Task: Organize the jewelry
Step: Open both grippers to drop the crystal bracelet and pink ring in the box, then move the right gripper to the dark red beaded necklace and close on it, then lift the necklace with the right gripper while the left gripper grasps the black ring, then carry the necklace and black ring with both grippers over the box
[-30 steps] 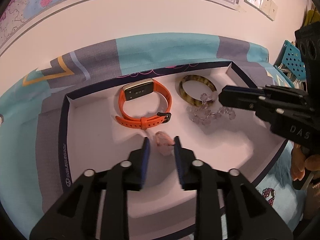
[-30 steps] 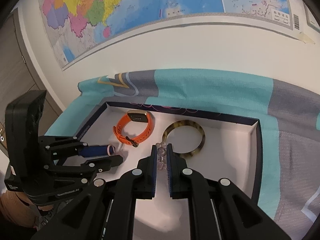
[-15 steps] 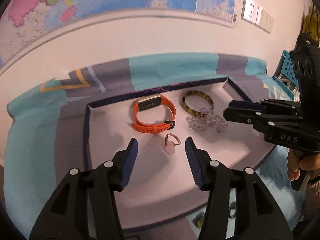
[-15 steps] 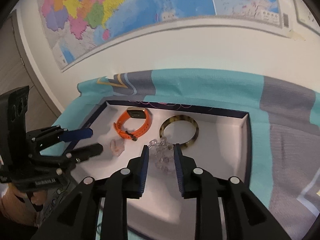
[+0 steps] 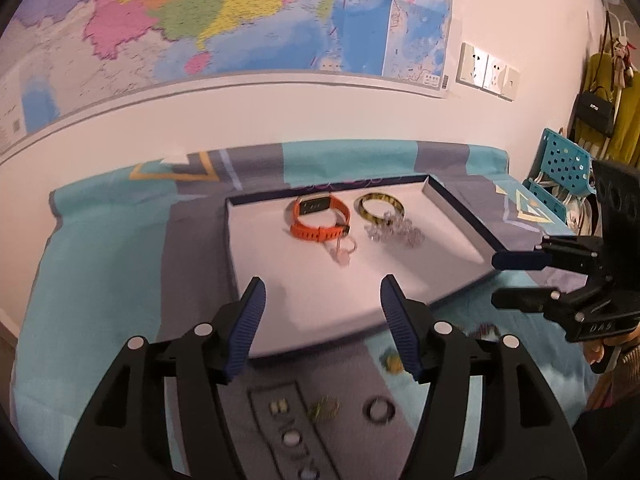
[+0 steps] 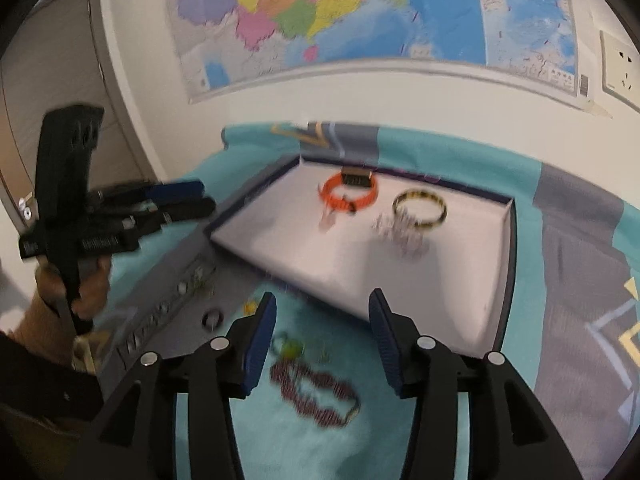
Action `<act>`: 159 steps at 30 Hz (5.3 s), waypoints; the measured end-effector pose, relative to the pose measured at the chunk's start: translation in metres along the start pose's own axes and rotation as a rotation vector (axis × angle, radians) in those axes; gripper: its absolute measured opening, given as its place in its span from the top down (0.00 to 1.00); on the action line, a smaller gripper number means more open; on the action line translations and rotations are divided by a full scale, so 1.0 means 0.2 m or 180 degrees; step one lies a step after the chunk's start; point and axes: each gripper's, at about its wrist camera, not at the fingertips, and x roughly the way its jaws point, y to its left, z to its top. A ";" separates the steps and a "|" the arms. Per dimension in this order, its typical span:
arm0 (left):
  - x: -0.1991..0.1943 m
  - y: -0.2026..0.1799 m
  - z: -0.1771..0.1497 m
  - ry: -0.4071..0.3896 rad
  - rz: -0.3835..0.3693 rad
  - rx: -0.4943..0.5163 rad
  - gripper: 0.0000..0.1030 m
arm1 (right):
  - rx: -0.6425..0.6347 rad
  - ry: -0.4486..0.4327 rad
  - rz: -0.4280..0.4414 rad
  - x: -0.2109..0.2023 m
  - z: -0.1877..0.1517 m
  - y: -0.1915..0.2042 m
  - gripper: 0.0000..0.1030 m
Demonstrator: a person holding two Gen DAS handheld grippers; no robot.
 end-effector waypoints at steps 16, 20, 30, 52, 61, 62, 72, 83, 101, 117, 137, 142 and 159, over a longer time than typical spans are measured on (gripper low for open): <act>-0.10 -0.10 -0.31 0.0179 -0.0181 0.0157 0.42 | 0.0052 0.0362 -0.0213 0.10 -0.21 0.03 0.44; -0.09 -0.15 -0.34 0.0217 -0.0221 0.0200 0.42 | 0.0034 0.0378 -0.0224 0.11 -0.21 0.04 0.43; -0.04 -0.20 -0.38 0.0328 -0.0252 0.0192 0.41 | -0.0158 0.0413 -0.0386 0.14 -0.22 0.11 0.44; 0.01 -0.19 -0.41 0.0493 -0.0270 0.0088 0.42 | 0.0026 0.0345 -0.0162 0.05 -0.26 0.07 0.88; 0.07 -0.20 -0.40 0.0613 -0.0215 0.0089 0.49 | 0.0148 0.0269 -0.0073 0.01 -0.26 0.05 0.88; 0.08 -0.20 -0.39 0.0622 -0.0199 0.0094 0.49 | 0.0153 0.0267 -0.0065 0.01 -0.26 0.05 0.88; 0.11 -0.21 -0.37 0.0637 -0.0122 0.0128 0.65 | 0.0205 0.0249 -0.0021 0.01 -0.26 0.05 0.88; 0.09 -0.23 -0.38 0.0611 -0.0136 0.0194 0.78 | 0.0251 0.0189 0.0016 -0.01 -0.26 0.04 0.88; 0.00 -0.24 -0.33 0.0441 -0.0198 0.0173 0.78 | 0.0312 0.0014 0.0068 -0.09 -0.20 0.03 0.88; -0.03 -0.24 -0.24 0.0306 -0.0238 0.0194 0.78 | 0.0221 -0.0169 0.0041 -0.17 -0.09 0.02 0.88; 0.00 -0.23 -0.07 0.0160 -0.0262 0.0261 0.78 | 0.0140 -0.0381 0.0013 -0.18 0.13 -0.04 0.88; 0.03 -0.23 -0.03 0.0151 -0.0270 0.0286 0.78 | 0.0167 -0.0413 0.0018 -0.15 0.19 -0.07 0.88; 0.23 -0.19 0.07 0.0262 -0.0183 0.0244 0.78 | 0.0363 -0.0301 0.0035 0.05 0.30 -0.19 0.88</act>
